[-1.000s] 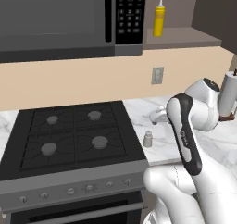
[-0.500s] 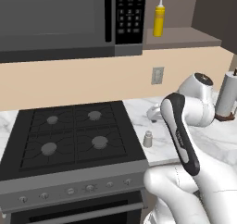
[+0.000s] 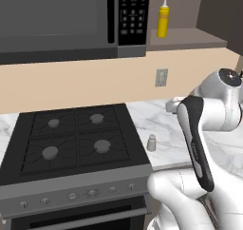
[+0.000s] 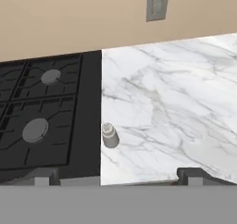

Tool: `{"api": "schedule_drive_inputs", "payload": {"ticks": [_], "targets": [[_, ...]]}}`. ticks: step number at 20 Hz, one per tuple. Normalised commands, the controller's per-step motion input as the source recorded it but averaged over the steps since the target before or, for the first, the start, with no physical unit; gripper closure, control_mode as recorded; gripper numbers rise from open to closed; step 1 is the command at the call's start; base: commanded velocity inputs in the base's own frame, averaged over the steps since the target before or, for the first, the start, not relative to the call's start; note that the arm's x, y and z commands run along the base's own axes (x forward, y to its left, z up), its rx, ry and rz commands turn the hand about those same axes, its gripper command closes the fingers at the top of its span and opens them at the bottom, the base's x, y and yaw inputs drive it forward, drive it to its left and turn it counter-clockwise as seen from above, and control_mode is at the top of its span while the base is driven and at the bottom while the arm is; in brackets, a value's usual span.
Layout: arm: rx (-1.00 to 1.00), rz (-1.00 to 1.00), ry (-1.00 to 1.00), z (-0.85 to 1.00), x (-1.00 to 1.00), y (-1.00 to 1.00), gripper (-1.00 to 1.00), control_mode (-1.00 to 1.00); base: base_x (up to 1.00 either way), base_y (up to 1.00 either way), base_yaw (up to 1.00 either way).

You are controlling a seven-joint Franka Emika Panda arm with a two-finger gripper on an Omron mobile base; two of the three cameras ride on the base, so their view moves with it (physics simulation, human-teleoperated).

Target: Take 2 condiments from the cabinet and move them on the counter near the stove.Make sure the condiments are lined up with each other, next to each other.

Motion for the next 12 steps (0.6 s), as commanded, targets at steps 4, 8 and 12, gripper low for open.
{"api": "schedule_drive_inputs", "payload": {"ticks": [4,8,12], "targets": [[-0.04,-0.07,-0.14,0.8,0.0,-0.02,-1.0,-1.0,0.0,0.0,0.0],[-0.03,-0.04,-0.13,0.88,0.0,0.0,-1.0,-1.0,0.0,0.0,0.0],[-0.03,-0.06,-0.1,0.76,0.0,-0.03,-1.0,-1.0,0.0,0.0,0.0]]}}
